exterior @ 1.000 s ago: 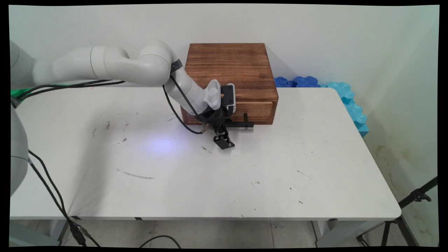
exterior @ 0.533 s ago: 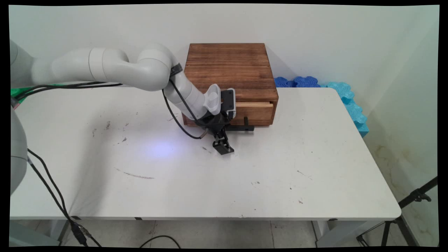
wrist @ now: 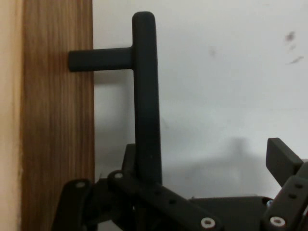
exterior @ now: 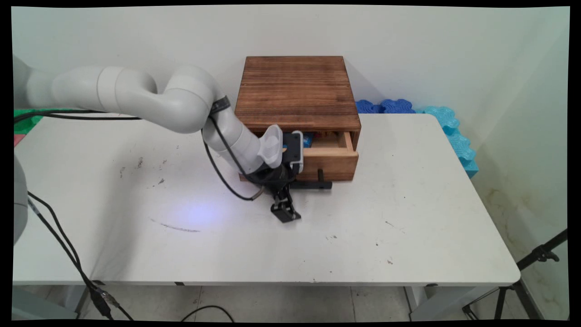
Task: Open the drawer
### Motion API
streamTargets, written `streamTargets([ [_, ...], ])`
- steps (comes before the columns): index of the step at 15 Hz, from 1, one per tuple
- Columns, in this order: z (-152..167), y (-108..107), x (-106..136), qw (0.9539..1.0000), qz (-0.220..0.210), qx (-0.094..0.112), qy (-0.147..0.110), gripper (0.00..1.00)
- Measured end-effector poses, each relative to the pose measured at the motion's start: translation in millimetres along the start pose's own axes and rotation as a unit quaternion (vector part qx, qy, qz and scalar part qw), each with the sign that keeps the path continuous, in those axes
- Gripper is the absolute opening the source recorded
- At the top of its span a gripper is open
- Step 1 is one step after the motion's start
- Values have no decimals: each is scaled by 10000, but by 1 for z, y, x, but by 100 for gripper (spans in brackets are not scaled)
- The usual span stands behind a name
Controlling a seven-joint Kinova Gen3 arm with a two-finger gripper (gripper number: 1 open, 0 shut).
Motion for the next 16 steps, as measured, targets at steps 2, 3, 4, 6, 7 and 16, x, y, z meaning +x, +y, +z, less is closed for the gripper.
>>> streamTargets([
  [2,-4,15,0,10000,-14,-68,2,100],
  [3,-7,23,0,9999,-25,-102,6,100],
  [4,-8,30,0,9999,-33,-134,9,100],
  [6,-12,41,1,9998,-51,-180,16,100],
  [7,-14,49,1,9997,-64,-214,22,100],
  [16,-28,106,4,9988,-249,-400,90,100],
])
